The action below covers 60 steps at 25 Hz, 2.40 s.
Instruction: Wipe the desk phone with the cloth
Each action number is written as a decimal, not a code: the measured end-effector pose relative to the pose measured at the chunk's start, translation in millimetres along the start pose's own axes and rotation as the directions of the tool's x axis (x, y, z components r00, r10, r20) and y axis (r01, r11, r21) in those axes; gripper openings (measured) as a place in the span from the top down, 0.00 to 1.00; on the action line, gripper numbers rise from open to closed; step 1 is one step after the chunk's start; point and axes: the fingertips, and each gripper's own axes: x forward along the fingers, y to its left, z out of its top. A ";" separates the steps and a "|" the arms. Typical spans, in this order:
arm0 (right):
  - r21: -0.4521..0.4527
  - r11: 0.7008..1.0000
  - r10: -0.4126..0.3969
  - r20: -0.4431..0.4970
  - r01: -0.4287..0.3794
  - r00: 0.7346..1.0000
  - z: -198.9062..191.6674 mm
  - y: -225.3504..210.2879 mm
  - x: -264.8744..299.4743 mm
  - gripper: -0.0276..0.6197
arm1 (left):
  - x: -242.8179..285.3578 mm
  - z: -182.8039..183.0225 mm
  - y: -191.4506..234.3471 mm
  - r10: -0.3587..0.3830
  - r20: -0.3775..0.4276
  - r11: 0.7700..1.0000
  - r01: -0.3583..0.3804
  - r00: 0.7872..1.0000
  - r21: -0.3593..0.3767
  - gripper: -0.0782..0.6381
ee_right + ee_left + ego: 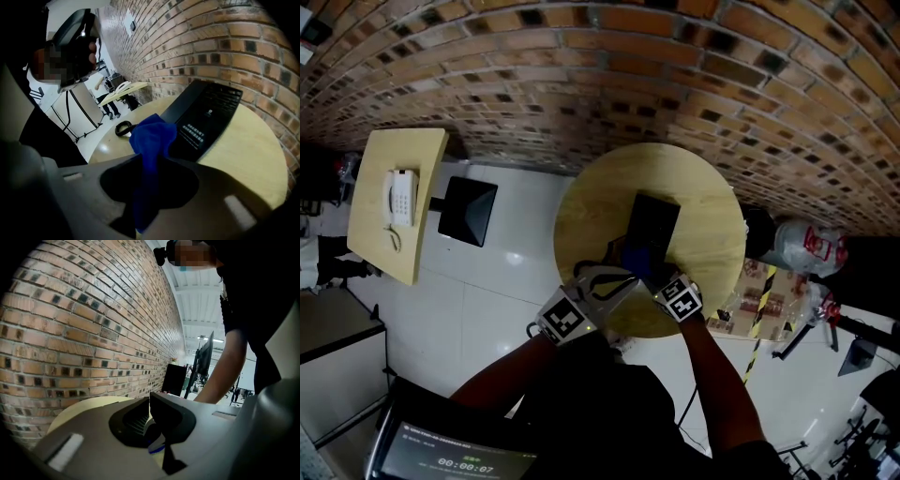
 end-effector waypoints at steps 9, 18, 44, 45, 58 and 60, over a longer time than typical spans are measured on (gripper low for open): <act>-0.009 0.995 -0.095 0.167 0.098 0.981 76.4 -57.5 -32.9 0.82 | -4.2 -0.1 6.3 0.017 0.001 1.000 -0.017 1.000 0.004 0.90; -0.153 0.966 -0.186 0.160 0.210 0.970 157.8 -120.1 -18.0 0.82 | -19.5 -6.9 22.6 0.057 -0.003 0.998 -0.057 0.998 -0.023 0.90; -0.193 0.981 0.000 -0.022 -0.004 1.000 40.3 16.4 24.1 0.82 | -5.8 -16.4 13.9 0.019 -0.026 0.999 -0.020 0.999 -0.029 0.90; -0.186 0.982 -0.005 -0.011 0.002 1.000 42.0 14.5 20.1 0.82 | -4.4 -15.7 12.3 0.017 -0.026 0.999 -0.017 1.000 -0.031 0.90; 0.042 0.966 -0.258 0.112 0.255 0.960 23.2 -93.3 -68.9 0.82 | 19.1 -7.9 -10.0 -0.036 -0.021 0.999 0.036 0.999 -0.011 0.90; 0.088 0.950 -0.307 0.091 0.299 0.947 4.8 -119.1 -81.9 0.82 | 21.6 -9.3 -12.4 -0.044 -0.026 0.999 0.044 0.999 -0.011 0.90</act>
